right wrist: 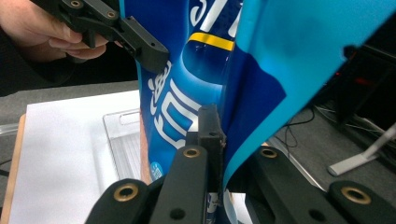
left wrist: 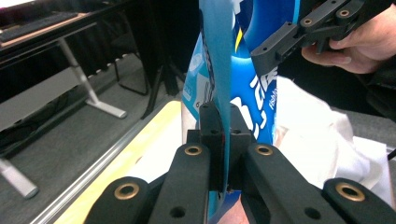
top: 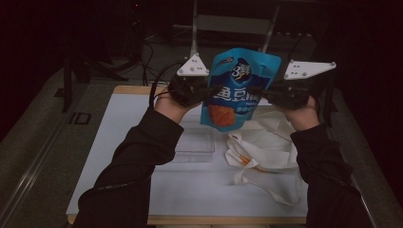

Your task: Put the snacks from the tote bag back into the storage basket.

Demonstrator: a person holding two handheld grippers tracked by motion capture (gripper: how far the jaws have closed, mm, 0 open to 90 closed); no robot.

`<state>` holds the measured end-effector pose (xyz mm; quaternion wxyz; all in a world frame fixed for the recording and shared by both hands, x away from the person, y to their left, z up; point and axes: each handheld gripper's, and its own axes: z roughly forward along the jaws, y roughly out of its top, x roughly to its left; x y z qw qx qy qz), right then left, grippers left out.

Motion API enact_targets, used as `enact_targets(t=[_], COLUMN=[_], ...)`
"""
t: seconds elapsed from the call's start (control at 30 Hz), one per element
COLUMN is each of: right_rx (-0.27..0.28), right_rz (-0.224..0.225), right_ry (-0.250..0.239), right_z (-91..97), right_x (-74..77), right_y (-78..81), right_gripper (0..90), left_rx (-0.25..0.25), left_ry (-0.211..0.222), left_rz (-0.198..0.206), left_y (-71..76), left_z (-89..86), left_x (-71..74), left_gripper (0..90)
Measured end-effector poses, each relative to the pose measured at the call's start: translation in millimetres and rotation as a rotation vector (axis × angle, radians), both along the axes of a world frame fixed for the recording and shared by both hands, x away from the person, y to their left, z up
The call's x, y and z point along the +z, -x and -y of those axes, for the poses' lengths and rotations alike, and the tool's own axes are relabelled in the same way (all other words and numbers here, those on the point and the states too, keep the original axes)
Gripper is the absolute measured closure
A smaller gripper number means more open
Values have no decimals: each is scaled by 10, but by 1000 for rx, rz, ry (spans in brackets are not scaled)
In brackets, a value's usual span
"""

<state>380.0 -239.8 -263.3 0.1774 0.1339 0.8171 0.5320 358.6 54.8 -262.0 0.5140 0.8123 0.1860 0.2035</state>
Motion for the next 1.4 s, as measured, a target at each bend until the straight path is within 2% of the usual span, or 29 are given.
enact_targets(t=[0.07, 0.1, 0.13, 0.27, 0.3, 0.33, 0.37, 0.4, 0.47, 0.5, 0.8, 0.97, 1.0, 1.07, 1.1, 1.4], right_rx=[4, 10, 23, 43, 43, 53, 55, 60, 69, 75, 119, 132, 133, 134, 134, 133], right_rz=[1, -3, -7, -12, -12, -11, -13, -16, -23, -24, -32, -52, -56, -58, -66, -92], right_ry=[4, 4, 1, 10, 10, 14, 12, 8, 5, 4, 6, 17, 18, 19, 17, 27], right_z=[-43, -82, -192, -343, -343, -437, -468, -519, -593, -637, -942, -1105, -1160, -1180, -1229, -1380], right_x=[-6, -10, -21, -33, -33, -39, -41, -45, -53, -57, -120, -235, -294, -318, -393, -681], right_y=[-6, -15, -34, -55, -55, -59, -62, -68, -79, -80, -104, -148, -166, -174, -199, -274], right_gripper=[884, 884, 884, 884, 884, 884, 884, 884, 884, 884, 884, 884, 884, 884, 884, 884], left_rx=[2, 8, 12, 17, 17, 21, 21, 26, 28, 29, 49, 66, 74, 74, 84, 101], left_ry=[0, 0, 3, -4, -4, -3, -3, 2, 2, 9, 1, 12, 15, 15, 25, 37], left_rz=[0, -7, -9, -17, -17, -17, -17, -20, -19, -22, -4, -26, -32, -32, -44, -78], left_y=[4, 7, 11, 27, 27, 33, 33, 35, 37, 37, 90, 77, 63, 63, 35, -24], left_z=[-38, -111, -151, -344, -344, -426, -426, -516, -559, -657, -945, -1084, -1130, -1130, -1193, -1327], left_x=[-4, -7, -12, -28, -28, -36, -36, -43, -47, -57, -147, -282, -345, -345, -460, -757], left_gripper=[900, 900, 900, 900, 900, 900, 900, 900, 900, 900, 900, 900, 900, 900, 900, 900])
